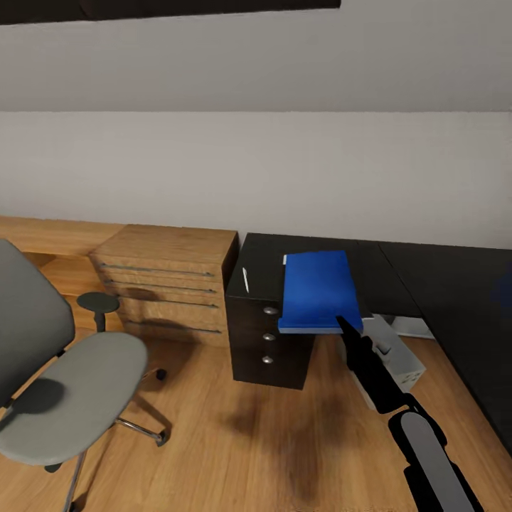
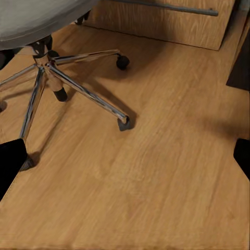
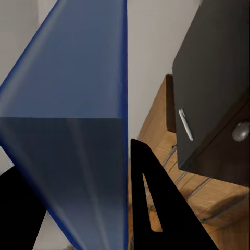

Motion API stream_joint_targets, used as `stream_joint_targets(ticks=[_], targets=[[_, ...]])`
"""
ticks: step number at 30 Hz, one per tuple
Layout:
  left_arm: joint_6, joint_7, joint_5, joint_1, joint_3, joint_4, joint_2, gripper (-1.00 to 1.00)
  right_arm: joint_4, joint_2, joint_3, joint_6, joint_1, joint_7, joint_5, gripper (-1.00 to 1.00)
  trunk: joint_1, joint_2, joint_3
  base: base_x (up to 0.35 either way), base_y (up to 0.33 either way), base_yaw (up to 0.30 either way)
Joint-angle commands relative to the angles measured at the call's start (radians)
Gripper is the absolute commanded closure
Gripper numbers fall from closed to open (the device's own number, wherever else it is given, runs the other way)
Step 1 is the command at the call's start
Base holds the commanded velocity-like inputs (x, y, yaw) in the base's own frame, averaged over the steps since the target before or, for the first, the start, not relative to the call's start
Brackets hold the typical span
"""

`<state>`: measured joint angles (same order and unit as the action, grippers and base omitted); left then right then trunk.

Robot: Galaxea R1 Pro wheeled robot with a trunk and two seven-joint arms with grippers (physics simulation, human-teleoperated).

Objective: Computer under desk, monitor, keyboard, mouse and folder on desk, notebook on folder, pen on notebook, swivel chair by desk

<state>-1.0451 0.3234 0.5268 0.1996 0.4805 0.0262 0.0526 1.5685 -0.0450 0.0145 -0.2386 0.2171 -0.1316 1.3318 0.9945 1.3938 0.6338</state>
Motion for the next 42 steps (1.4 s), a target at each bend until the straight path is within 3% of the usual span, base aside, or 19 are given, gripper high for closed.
stream_joint_targets(ticks=[1, 6, 11, 17, 29, 34, 42], targets=[[-0.002, 0.006, 0.003, -0.003, 0.010, -0.001, -0.002, -1.00, 0.000, 0.001, 0.001, -0.002, 0.001, -0.002, 0.001, 1.00, -0.004, -0.007, -0.001, 0.000, 0.000, -0.187], [-0.002, 0.007, 0.001, -0.051, 0.010, -0.004, -0.036, -1.00, -0.002, 0.002, 0.000, 0.045, 0.001, 0.000, -0.029, 1.00, -0.023, -0.042, -0.011, 0.000, 0.000, -0.186], [-0.002, 0.005, -0.005, -0.093, 0.013, -0.003, -0.036, -1.00, -0.022, 0.001, 0.000, 0.093, 0.001, 0.001, -0.032, 1.00, -0.042, -0.077, -0.021, 0.000, 0.000, -0.186], [-0.002, 0.005, -0.006, -0.102, 0.013, -0.003, -0.034, -1.00, -0.028, 0.001, -0.001, 0.105, 0.001, 0.002, -0.032, 1.00, -0.065, -0.119, -0.033, 0.000, 0.000, -0.186], [-0.002, 0.004, -0.002, -0.103, 0.012, -0.003, -0.038, -1.00, -0.028, 0.001, 0.016, 0.108, 0.001, 0.086, -0.027, 1.00, -0.065, -0.119, -0.019, 0.000, 0.000, -0.190], [-0.002, 0.003, -0.002, -0.103, 0.013, -0.003, -0.036, -1.00, -0.028, 0.002, 0.055, 0.107, 0.001, 0.095, -0.024, 1.00, -0.065, -0.119, -0.014, 0.073, -0.072, -0.210], [-0.002, 0.002, -0.002, -0.103, 0.014, -0.003, -0.034, -1.00, -0.028, 0.002, 0.086, 0.106, 0.001, 0.098, -0.023, 1.00, -0.065, -0.119, -0.006, 0.230, -0.213, -0.215]])
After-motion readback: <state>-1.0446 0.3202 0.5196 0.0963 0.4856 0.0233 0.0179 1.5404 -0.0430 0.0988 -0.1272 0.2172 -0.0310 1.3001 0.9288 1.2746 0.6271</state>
